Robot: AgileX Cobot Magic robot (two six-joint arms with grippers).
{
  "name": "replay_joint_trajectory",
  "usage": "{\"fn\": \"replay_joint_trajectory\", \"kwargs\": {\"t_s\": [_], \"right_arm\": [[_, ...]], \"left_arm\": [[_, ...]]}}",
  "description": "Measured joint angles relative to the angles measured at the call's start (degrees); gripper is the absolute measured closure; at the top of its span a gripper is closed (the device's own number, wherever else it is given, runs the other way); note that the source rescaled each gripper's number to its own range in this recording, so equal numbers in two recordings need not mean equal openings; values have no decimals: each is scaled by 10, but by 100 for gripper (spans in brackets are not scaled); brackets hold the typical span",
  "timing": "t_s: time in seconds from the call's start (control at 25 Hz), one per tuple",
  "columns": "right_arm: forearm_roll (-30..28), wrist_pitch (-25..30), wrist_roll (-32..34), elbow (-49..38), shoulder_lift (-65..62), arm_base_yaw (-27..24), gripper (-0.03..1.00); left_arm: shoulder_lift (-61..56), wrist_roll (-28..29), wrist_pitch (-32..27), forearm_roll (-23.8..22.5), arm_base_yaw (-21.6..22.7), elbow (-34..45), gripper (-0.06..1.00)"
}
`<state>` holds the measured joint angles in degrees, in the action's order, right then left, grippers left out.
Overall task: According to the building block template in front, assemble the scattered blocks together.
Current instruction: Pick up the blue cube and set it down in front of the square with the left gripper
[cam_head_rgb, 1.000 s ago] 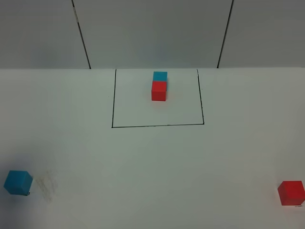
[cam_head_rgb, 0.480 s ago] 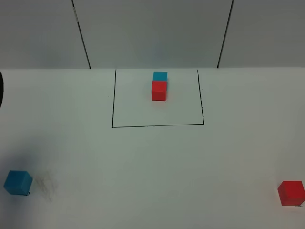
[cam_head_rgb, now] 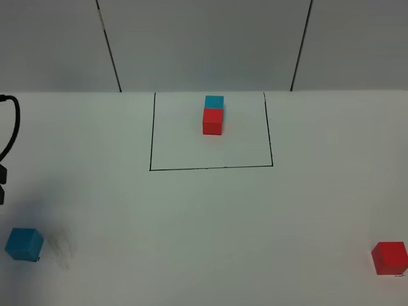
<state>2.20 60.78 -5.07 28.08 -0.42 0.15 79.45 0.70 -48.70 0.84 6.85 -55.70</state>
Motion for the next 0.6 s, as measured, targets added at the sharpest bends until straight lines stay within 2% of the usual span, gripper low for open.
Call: {"fn": "replay_joint_trajectory", "kwargs": {"t_s": [0.48, 0.6], "right_arm": [[0, 0, 0, 0, 0, 0, 41], [0, 0, 0, 0, 0, 0, 41]], "left_arm": [[82, 11, 15, -1, 0, -5, 3], [98, 11, 18, -13, 0, -5, 3]]}}
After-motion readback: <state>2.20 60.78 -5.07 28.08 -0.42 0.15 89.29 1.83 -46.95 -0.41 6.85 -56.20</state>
